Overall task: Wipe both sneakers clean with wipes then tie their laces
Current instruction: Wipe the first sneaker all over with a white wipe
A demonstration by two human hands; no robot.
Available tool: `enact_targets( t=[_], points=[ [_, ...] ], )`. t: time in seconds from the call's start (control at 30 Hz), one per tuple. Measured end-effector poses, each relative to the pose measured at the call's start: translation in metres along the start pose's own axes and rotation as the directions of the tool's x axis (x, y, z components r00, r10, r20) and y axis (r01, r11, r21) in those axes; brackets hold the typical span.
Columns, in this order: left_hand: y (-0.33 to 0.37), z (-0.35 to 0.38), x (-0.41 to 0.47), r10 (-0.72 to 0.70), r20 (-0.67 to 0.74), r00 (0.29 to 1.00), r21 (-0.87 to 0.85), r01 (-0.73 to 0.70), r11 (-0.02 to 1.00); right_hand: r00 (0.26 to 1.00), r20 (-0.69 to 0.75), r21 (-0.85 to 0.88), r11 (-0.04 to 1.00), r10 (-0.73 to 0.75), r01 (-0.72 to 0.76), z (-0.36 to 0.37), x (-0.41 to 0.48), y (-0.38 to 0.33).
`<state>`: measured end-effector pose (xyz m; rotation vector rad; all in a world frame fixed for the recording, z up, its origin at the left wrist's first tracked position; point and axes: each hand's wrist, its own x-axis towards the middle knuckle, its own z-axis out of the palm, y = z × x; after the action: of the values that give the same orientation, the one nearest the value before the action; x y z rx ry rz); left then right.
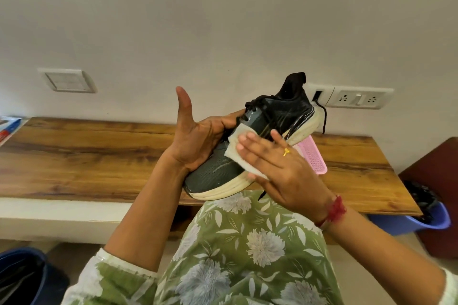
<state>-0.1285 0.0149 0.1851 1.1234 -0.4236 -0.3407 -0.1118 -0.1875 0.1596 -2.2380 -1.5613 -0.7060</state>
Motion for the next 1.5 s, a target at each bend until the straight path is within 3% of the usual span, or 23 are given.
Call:
enact_targets(
  t=[0.13, 0.3, 0.37, 0.43, 0.5, 0.57, 0.67, 0.77, 0.9, 1.0, 1.17, 1.23, 1.37, 1.5],
  points=[
    [-0.001, 0.0, 0.0, -0.006, 0.012, 1.0, 0.034, 0.006, 0.999, 0.964, -0.137, 0.022, 0.973, 0.229, -0.229, -0.006, 0.008, 0.015],
    [0.0, 0.001, -0.003, -0.005, 0.016, 1.0, 0.09, 0.003, 0.996, 1.0, -0.023, -0.003, 1.0, 0.002, -0.002, 0.003, -0.004, -0.008],
    [0.0, 0.002, -0.002, -0.003, 0.016, 1.0, 0.067, 0.002, 0.998, 0.991, -0.068, -0.019, 0.993, 0.113, -0.114, -0.004, 0.0, 0.005],
    [-0.002, 0.003, -0.002, 0.0, 0.014, 1.0, 0.04, -0.001, 0.999, 0.928, -0.155, 0.179, 0.934, 0.338, -0.31, -0.015, 0.004, 0.012],
    [-0.003, 0.0, -0.001, 0.01, -0.009, 1.0, 0.076, -0.01, 0.997, 0.784, -0.214, 0.552, 0.734, 0.583, -0.395, -0.029, 0.006, 0.013],
    [-0.002, -0.002, -0.002, 0.01, -0.016, 1.0, 0.085, -0.008, 0.996, 0.601, -0.195, 0.803, 0.478, 0.775, -0.356, -0.04, 0.007, 0.014],
    [-0.003, 0.0, -0.004, -0.002, -0.017, 1.0, 0.106, 0.004, 0.994, 0.424, 0.02, 0.93, 0.138, 0.906, -0.341, -0.04, -0.003, 0.025],
    [-0.006, -0.002, -0.005, -0.019, -0.042, 0.999, 0.134, 0.025, 0.991, 0.338, 0.263, 0.903, -0.108, 0.904, -0.415, -0.028, -0.016, 0.025],
    [-0.006, -0.005, -0.006, -0.009, -0.071, 0.997, 0.198, 0.023, 0.98, 0.354, 0.454, 0.81, -0.213, 0.817, -0.547, -0.015, -0.028, 0.008],
    [-0.007, -0.007, -0.008, -0.01, -0.089, 0.996, 0.205, 0.028, 0.978, 0.452, 0.615, 0.736, -0.265, 0.646, -0.623, -0.008, -0.034, 0.001],
    [-0.006, -0.006, -0.008, -0.017, -0.043, 0.999, 0.14, 0.023, 0.99, 0.517, 0.701, 0.704, -0.358, 0.491, -0.614, -0.004, -0.032, 0.0],
    [-0.006, -0.008, -0.009, -0.022, -0.032, 0.999, 0.122, 0.026, 0.992, 0.517, 0.732, 0.67, -0.335, 0.443, -0.662, -0.007, -0.034, 0.005],
    [-0.008, -0.012, -0.013, -0.029, -0.046, 0.998, 0.119, 0.035, 0.992, 0.541, 0.793, 0.593, -0.158, 0.28, -0.789, -0.039, -0.035, 0.023],
    [-0.011, -0.017, -0.017, -0.055, -0.085, 0.995, 0.153, 0.067, 0.986, 0.636, 0.717, 0.67, -0.028, 0.286, -0.742, -0.084, -0.02, 0.046]
  ],
)
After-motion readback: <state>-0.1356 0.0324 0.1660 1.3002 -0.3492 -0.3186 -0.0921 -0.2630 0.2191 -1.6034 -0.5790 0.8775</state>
